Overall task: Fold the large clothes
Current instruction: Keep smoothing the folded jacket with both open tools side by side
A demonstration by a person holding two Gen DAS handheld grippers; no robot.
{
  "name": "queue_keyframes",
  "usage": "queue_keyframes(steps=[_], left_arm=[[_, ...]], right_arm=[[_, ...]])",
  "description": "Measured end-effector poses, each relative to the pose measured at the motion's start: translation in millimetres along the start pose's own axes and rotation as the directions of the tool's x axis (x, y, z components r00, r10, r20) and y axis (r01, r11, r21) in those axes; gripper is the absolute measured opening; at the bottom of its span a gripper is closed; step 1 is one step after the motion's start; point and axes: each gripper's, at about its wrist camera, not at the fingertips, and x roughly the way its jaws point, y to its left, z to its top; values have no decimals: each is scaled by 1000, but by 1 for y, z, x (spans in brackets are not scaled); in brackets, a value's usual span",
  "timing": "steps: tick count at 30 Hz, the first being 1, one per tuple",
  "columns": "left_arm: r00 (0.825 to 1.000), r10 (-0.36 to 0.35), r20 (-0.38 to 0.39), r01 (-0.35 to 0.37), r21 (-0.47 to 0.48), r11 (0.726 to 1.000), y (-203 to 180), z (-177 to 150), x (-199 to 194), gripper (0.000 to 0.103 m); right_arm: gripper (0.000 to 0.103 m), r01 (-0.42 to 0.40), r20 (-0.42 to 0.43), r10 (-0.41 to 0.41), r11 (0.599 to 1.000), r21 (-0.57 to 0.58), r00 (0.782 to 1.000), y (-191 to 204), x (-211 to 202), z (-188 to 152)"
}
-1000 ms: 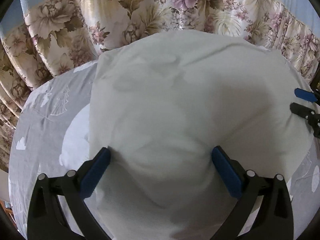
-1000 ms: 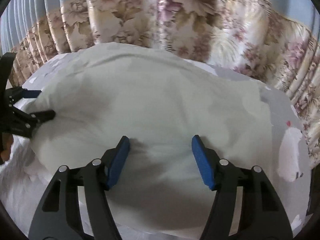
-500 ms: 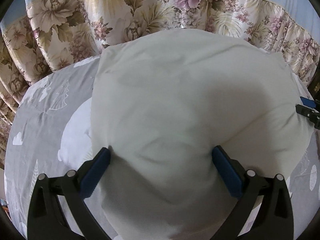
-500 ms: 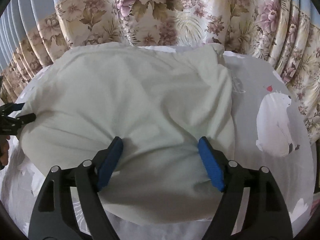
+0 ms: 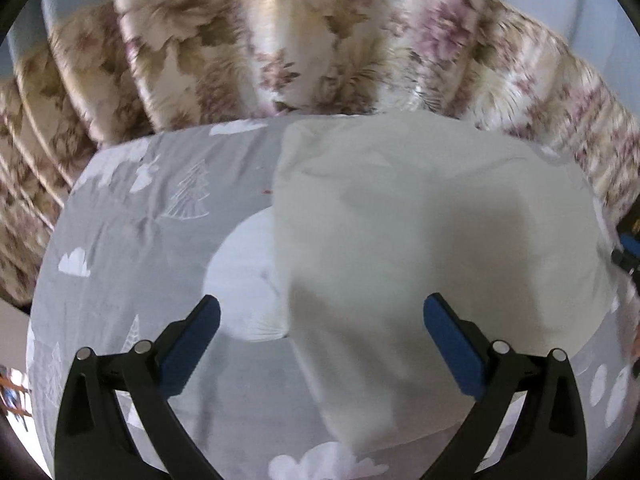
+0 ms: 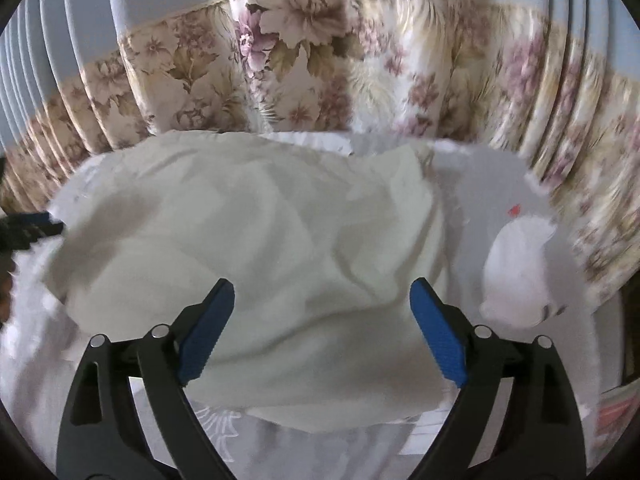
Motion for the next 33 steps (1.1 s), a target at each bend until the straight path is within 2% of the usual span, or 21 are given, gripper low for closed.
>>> queue_keyframes(steps=[3, 7, 10, 12, 13, 15, 16, 18, 19, 21, 23, 26, 27, 30, 33], left_arm=[[1000, 7, 16, -6, -35, 999, 13, 3, -6, 102], [1000, 1, 24, 0, -32, 999, 7, 19, -3, 102], [1000, 1, 0, -1, 10, 1000, -10, 38, 16, 102], [999, 10, -48, -9, 21, 1000, -22, 53, 36, 102], [997, 2, -71, 0, 25, 1000, -30, 63, 46, 102], [995, -10, -100, 14, 43, 999, -45, 76, 61, 102], [992, 9, -125, 1, 78, 997, -55, 82, 73, 102], [984, 93, -154, -71, 143, 987, -65, 85, 91, 102], [979, 113, -168, -85, 163, 983, -66, 85, 99, 102], [979, 65, -193, -40, 131, 991, -56, 86, 107, 102], [980, 56, -193, -31, 130, 991, -49, 86, 108, 102], [980, 46, -194, -19, 137, 990, -44, 85, 110, 102], [979, 50, -196, -24, 136, 990, -44, 84, 111, 102], [974, 111, -195, -81, 155, 985, -56, 85, 111, 102], [968, 159, -196, -125, 174, 977, -62, 85, 99, 102]], right_arm=[[93, 55, 23, -56, 998, 12, 998, 6, 3, 6], [93, 10, 33, -12, 999, 47, 999, 18, 14, 22], [92, -28, 20, 27, 1000, 14, 999, 40, 30, 39], [82, -55, -35, 55, 998, -3, 998, 56, 51, 55], [72, -76, -58, 76, 997, -2, 995, 62, 59, 60], [68, -96, -100, 94, 995, -14, 991, 79, 79, 73], [65, -78, -115, 74, 996, -37, 991, 86, 87, 75], [64, -25, -146, 12, 995, -93, 989, 95, 105, 79], [64, -25, -157, 9, 995, -98, 988, 94, 109, 80], [62, -23, -172, 6, 995, -98, 985, 85, 115, 81], [62, -8, -184, -9, 996, -94, 983, 70, 118, 81], [63, -60, -216, 59, 998, 3, 975, 45, 123, 79], [63, -62, -218, 63, 998, 11, 974, 44, 124, 78], [64, 3, -212, -9, 1000, -31, 977, 56, 123, 78], [65, 11, -180, -13, 1000, -11, 984, 56, 103, 78]])
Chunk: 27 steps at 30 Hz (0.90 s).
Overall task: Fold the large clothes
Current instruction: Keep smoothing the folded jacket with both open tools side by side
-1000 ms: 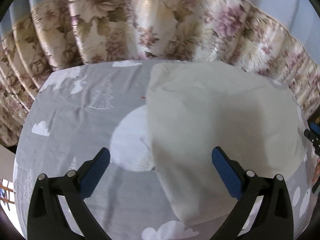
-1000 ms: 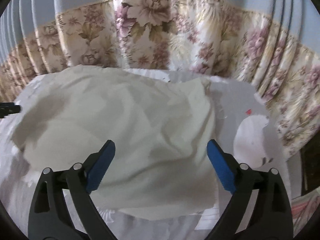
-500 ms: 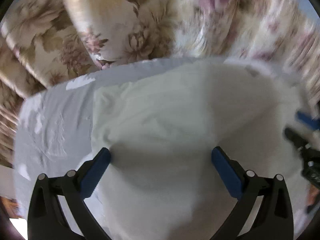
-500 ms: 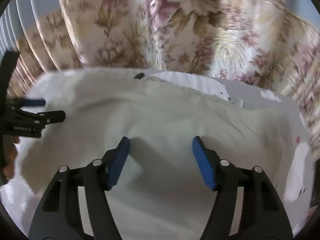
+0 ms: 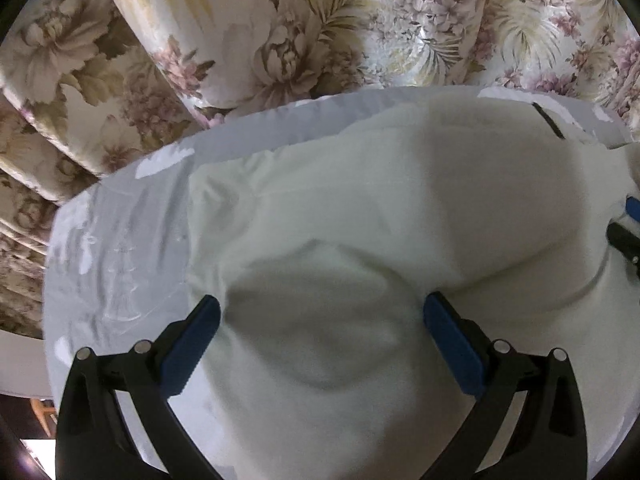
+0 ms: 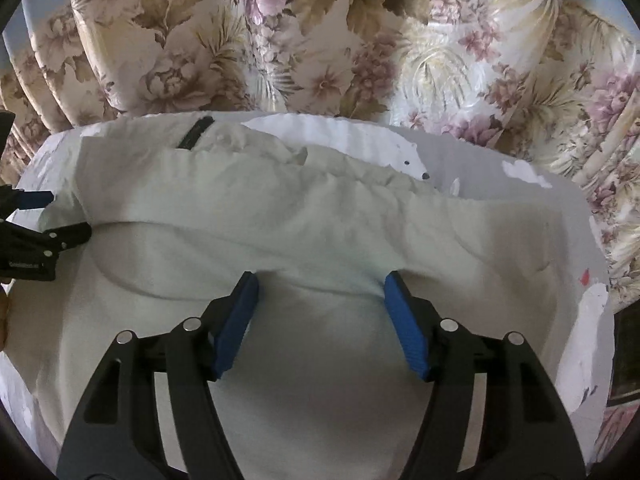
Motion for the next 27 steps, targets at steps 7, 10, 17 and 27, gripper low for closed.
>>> queue_keyframes(steps=[7, 10, 17, 27], left_arm=[[982, -127, 139, 129, -5, 992, -17, -70, -63, 101], [976, -146, 160, 152, -22, 988, -34, -96, -64, 101], [986, -18, 165, 11, 43, 999, -56, -103, -37, 102], [987, -36, 159, 30, 44, 999, -51, -105, -31, 102]], right_arm=[[68, -45, 144, 55, 996, -75, 988, 16, -63, -62], [68, -29, 157, 39, 998, -62, 987, 18, -65, -92], [73, -17, 122, 22, 999, -45, 992, 11, -47, -105], [74, -38, 126, 39, 999, -13, 991, 8, -36, -111]])
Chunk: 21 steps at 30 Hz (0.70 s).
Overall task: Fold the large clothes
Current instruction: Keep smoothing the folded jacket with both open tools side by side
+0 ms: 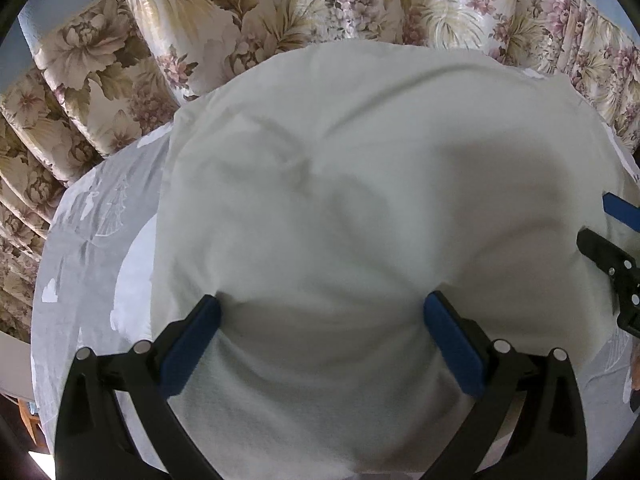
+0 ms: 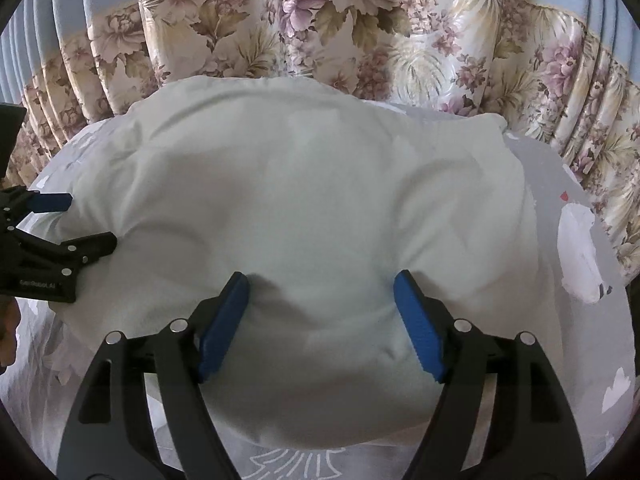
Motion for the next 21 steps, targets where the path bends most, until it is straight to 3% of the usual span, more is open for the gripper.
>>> queue_keyframes(steps=[6, 9, 12, 17, 21], left_arm=[[1000, 7, 4, -7, 7, 1000, 1, 0, -7, 102], [1000, 21, 18, -20, -23, 1000, 19, -3, -24, 102], [997, 34, 71, -29, -79, 996, 52, -5, -43, 102], [993, -113, 21, 115, -227, 967, 113, -3, -28, 102], [986, -164, -16, 155, -248, 956, 119, -6, -7, 101]], right_arm=[[77, -6, 0, 6, 1000, 5, 1000, 1, -7, 5], [86, -30, -1, 30, 1000, 10, 1000, 2, -20, 7], [88, 14, 25, -13, 999, -51, 1000, 12, -31, 11], [89, 101, 40, -96, 986, -135, 995, 28, -27, 19], [89, 96, 28, -93, 985, -146, 995, 35, -19, 20]])
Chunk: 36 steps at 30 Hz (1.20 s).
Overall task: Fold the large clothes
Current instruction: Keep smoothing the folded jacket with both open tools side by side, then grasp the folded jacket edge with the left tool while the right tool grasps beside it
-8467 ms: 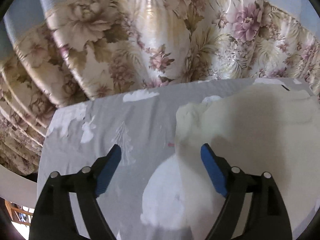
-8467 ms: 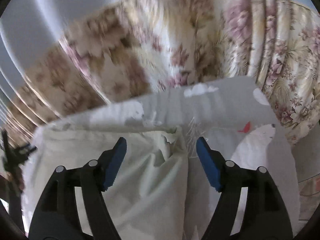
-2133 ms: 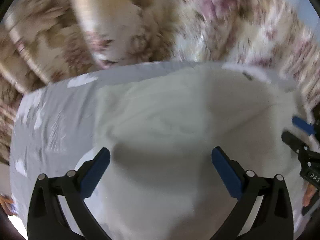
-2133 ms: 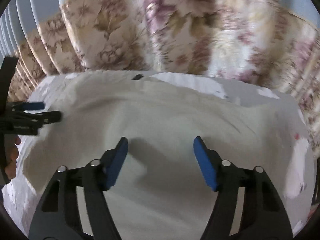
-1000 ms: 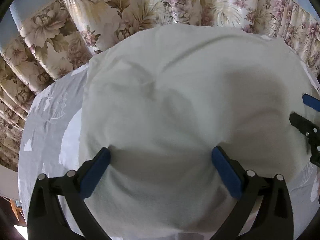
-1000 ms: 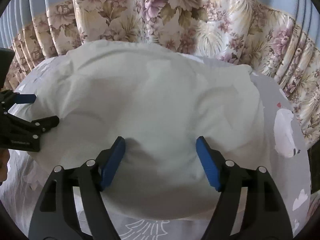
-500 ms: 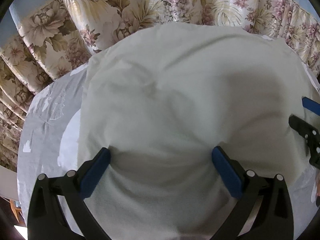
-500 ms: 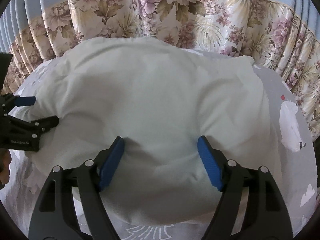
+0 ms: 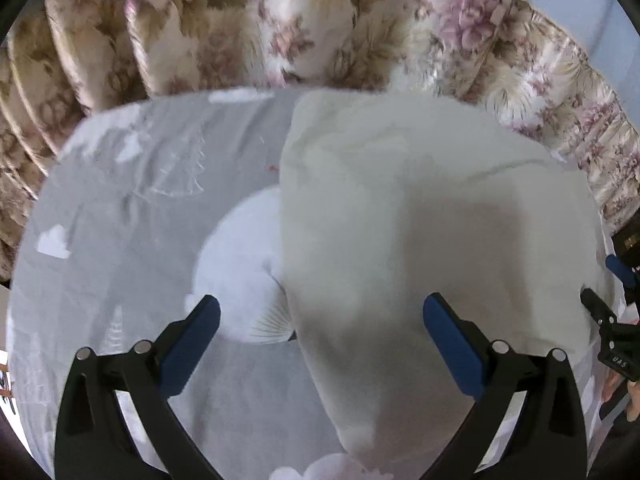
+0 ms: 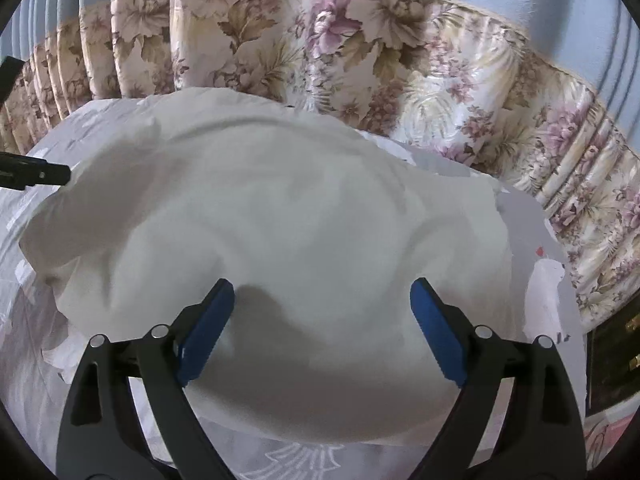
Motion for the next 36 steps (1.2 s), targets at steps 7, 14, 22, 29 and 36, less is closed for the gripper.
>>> queue_keyframes(steps=[7, 14, 22, 29, 36], left_arm=[[983, -182, -19, 180, -92, 979, 3, 3, 17, 101], [984, -181, -10, 180, -32, 983, -24, 15, 33, 101], [996, -92, 6, 91, 95, 991, -51, 14, 43, 101], [992, -122, -40, 125, 104, 987, -44, 3, 32, 96], [987, -153, -57, 157, 68, 985, -33, -5, 29, 99]], right_arm=[[90, -16, -14, 16, 1000, 18, 1000, -1, 7, 1], [91, -21, -14, 22, 999, 37, 1000, -2, 10, -3], [94, -47, -13, 48, 996, 75, 999, -7, 16, -8], [96, -64, -7, 65, 994, 89, 998, -11, 16, -12], [98, -64, -4, 64, 995, 81, 998, -10, 16, -14]])
